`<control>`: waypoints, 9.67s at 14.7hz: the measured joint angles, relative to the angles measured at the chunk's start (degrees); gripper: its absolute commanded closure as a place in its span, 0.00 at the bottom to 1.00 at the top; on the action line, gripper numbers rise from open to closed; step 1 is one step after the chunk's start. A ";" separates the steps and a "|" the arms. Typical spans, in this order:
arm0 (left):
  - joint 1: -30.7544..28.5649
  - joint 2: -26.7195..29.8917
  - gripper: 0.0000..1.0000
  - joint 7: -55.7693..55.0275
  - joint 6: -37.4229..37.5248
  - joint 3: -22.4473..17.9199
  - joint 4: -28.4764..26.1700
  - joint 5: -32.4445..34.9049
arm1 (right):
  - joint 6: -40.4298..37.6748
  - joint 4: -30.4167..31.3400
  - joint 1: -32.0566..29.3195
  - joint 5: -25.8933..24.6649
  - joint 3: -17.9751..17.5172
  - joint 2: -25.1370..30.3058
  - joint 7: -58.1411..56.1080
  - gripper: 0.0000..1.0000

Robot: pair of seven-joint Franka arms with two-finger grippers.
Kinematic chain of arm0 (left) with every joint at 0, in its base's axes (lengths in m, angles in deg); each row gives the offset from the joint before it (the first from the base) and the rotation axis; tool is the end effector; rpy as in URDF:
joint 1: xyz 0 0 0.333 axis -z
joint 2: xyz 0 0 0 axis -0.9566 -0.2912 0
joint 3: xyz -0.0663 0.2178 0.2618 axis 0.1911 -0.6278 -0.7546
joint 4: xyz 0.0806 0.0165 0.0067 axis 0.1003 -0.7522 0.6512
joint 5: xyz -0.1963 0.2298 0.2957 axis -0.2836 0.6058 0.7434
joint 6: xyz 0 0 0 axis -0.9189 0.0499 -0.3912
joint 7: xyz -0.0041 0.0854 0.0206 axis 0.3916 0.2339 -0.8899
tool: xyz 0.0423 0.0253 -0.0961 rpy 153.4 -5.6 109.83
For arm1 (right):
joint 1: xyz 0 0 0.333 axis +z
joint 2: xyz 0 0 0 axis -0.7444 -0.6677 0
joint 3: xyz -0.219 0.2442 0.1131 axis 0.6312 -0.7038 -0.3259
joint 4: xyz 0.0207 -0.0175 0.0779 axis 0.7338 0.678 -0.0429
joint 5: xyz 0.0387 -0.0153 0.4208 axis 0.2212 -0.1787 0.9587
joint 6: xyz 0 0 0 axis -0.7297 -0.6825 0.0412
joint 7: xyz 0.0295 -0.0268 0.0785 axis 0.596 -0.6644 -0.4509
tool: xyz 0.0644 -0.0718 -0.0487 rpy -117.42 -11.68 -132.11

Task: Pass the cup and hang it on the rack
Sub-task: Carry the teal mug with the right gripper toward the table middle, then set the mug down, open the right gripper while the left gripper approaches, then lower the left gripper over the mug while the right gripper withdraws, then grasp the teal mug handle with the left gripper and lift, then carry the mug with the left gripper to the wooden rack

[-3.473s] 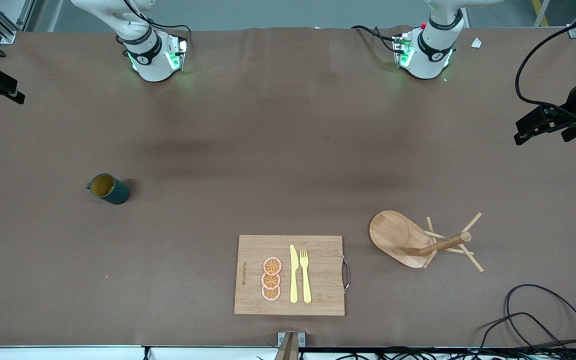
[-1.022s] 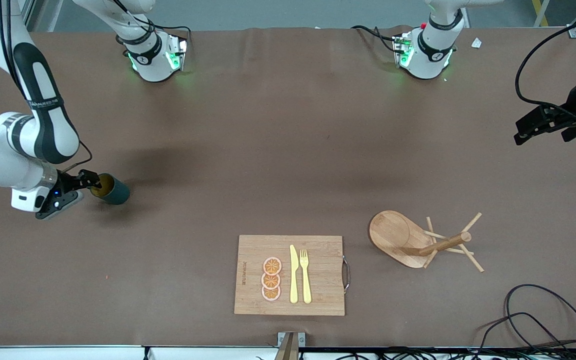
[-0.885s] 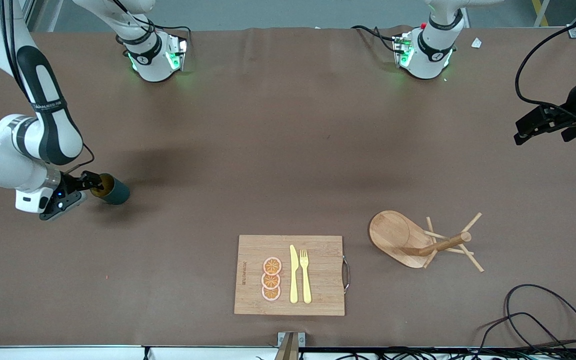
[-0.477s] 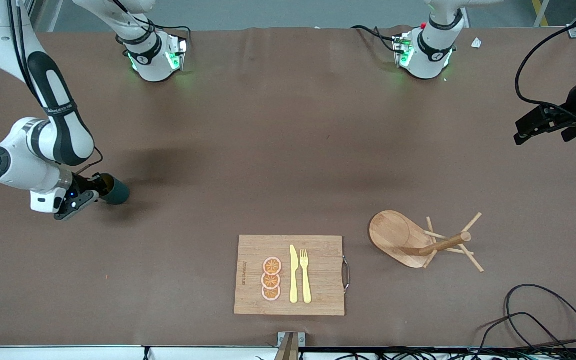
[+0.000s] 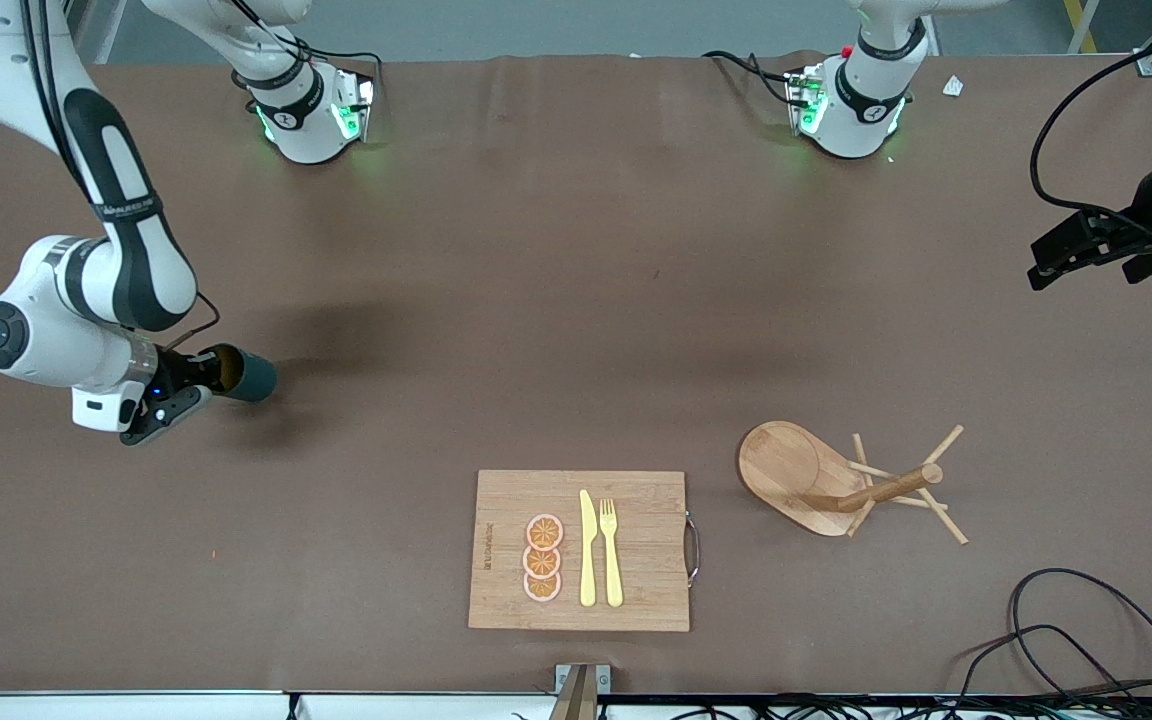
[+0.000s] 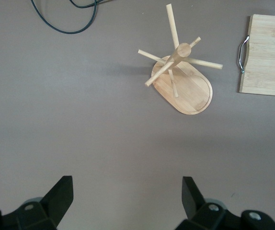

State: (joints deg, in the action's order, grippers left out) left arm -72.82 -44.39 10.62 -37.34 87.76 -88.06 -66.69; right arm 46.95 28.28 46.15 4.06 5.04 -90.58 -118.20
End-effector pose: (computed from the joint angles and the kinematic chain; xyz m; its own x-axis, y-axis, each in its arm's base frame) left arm 0.6007 -0.0503 0.6817 0.9979 0.0512 0.0405 0.0513 -0.9987 -0.0015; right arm 0.6142 -0.0439 0.2763 0.8463 0.5245 -0.0933 0.5125 -0.8494 -0.1260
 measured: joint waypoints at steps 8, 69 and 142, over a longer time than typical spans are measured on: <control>0.00 0.00 0.00 0.00 0.00 0.01 0.00 0.00 | -0.63 -0.49 23.27 0.17 -0.59 4.77 38.35 1.00; 35.43 -14.52 0.06 -75.51 0.23 13.52 0.54 23.50 | -34.54 -28.67 5.56 -1.92 2.09 5.07 36.31 0.00; 29.99 -23.65 0.98 -80.01 -16.27 4.18 14.12 -5.91 | -46.20 -26.37 0.88 -4.04 1.89 23.58 36.26 0.00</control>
State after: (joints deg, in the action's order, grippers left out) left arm -42.83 -68.03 -69.39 -53.61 91.95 -73.95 -72.60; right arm 0.74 1.91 47.02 0.02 6.93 -67.00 -81.94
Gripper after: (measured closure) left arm 0.789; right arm 0.000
